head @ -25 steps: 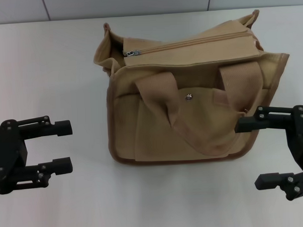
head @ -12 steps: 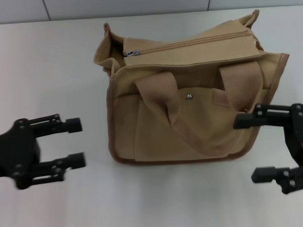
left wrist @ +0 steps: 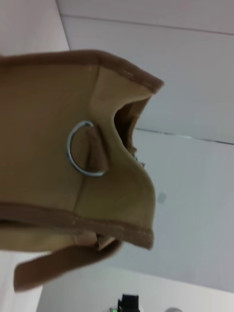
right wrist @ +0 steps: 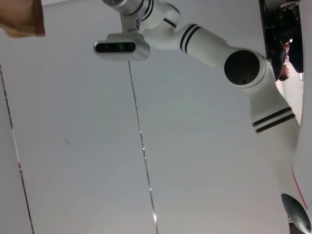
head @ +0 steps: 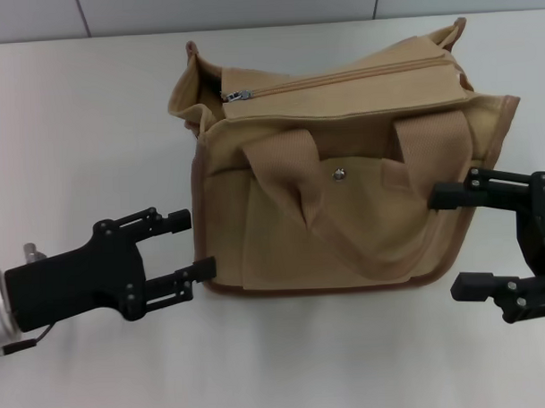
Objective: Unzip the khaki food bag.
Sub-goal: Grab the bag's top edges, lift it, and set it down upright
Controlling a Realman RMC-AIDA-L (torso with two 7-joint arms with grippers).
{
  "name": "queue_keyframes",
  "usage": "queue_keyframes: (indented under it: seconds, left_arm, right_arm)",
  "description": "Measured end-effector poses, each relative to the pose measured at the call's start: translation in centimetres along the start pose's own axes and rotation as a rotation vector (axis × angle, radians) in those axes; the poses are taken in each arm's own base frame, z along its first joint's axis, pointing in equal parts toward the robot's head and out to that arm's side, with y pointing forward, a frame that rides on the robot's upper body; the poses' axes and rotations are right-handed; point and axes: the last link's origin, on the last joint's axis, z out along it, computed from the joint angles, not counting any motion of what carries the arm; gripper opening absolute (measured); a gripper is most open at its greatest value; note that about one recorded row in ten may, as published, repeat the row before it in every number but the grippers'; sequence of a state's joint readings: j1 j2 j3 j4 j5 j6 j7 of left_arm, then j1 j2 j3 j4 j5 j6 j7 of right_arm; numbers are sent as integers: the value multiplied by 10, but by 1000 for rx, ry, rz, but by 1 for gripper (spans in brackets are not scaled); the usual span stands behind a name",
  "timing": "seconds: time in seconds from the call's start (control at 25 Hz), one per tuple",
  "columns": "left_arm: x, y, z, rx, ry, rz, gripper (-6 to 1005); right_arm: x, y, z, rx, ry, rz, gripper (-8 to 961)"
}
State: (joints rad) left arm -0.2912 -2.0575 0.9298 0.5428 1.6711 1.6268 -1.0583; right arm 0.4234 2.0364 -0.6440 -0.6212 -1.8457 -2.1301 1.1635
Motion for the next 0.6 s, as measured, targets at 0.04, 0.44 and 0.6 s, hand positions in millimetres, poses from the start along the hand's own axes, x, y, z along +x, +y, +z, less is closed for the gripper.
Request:
queue_keyframes:
  seconds: [0.04,0.44,0.6]
  left_arm:
    - [0,0,0,0,0,0,679]
    - [-12,-9,15,126,41,62,665]
    - [-10,-10,20,139,71,82,659]
  right_arm:
    - [0,0,0,0,0,0,811]
    - [0,0,0,6,-4,0,806]
    - [0,-2,-1,19,-6,-2,803]
